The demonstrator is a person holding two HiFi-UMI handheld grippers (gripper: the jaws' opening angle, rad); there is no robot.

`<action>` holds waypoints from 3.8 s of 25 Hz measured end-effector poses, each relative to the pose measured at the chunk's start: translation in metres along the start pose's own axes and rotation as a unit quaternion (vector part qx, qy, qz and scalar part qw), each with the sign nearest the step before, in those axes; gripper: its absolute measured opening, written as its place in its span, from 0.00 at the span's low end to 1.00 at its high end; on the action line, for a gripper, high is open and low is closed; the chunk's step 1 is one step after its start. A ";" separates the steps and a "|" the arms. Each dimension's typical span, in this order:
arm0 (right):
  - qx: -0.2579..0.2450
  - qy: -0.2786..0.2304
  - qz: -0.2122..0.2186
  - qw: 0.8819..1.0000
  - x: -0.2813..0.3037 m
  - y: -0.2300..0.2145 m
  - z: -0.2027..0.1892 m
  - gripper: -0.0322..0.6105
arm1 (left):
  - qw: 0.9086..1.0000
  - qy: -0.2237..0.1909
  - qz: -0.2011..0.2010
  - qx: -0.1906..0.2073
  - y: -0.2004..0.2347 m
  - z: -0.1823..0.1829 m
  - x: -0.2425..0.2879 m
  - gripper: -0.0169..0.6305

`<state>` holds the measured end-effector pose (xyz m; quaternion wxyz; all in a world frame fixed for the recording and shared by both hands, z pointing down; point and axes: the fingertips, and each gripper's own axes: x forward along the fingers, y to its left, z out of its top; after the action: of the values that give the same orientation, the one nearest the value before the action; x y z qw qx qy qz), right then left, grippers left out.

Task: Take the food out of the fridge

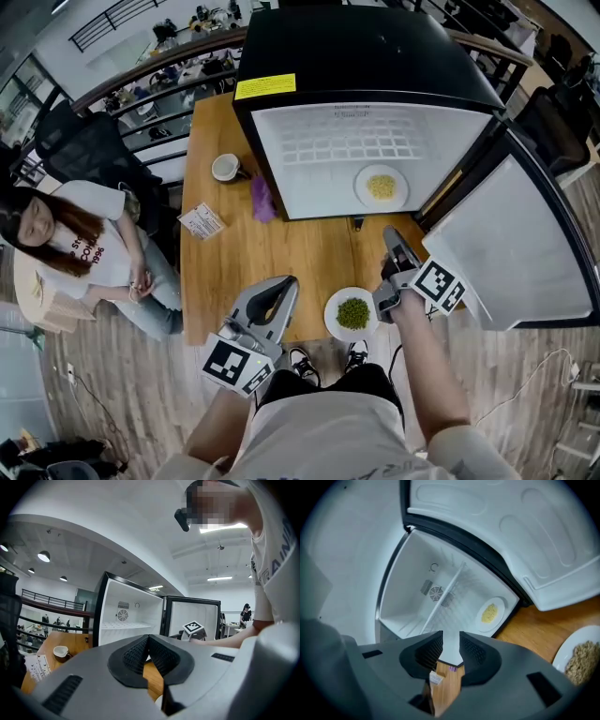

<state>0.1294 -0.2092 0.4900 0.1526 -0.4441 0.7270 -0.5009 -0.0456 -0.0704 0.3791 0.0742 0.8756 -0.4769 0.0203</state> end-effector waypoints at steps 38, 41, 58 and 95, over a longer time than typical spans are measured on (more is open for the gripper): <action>0.281 -0.122 -0.123 0.944 0.100 -0.162 0.014 0.20 | 0.997 0.062 0.008 -0.040 0.047 -0.060 0.018 0.04; 0.288 -0.123 -0.133 0.940 0.100 -0.166 0.015 0.11 | 0.997 0.064 0.011 -0.041 0.046 -0.062 0.017 0.04; 0.262 -0.122 -0.024 0.957 0.073 -0.101 0.026 0.09 | 0.998 0.042 0.018 -0.039 0.044 -0.056 0.006 0.04; 0.156 0.312 0.013 0.937 -0.057 -0.045 -0.323 0.09 | 0.993 0.023 0.111 -0.043 0.062 -0.065 -0.117 0.04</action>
<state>-0.0320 0.0229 0.6622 -0.0078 -0.2269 0.6565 -0.7193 -0.1590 0.0039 0.4380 0.1203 0.8125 -0.5697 0.0278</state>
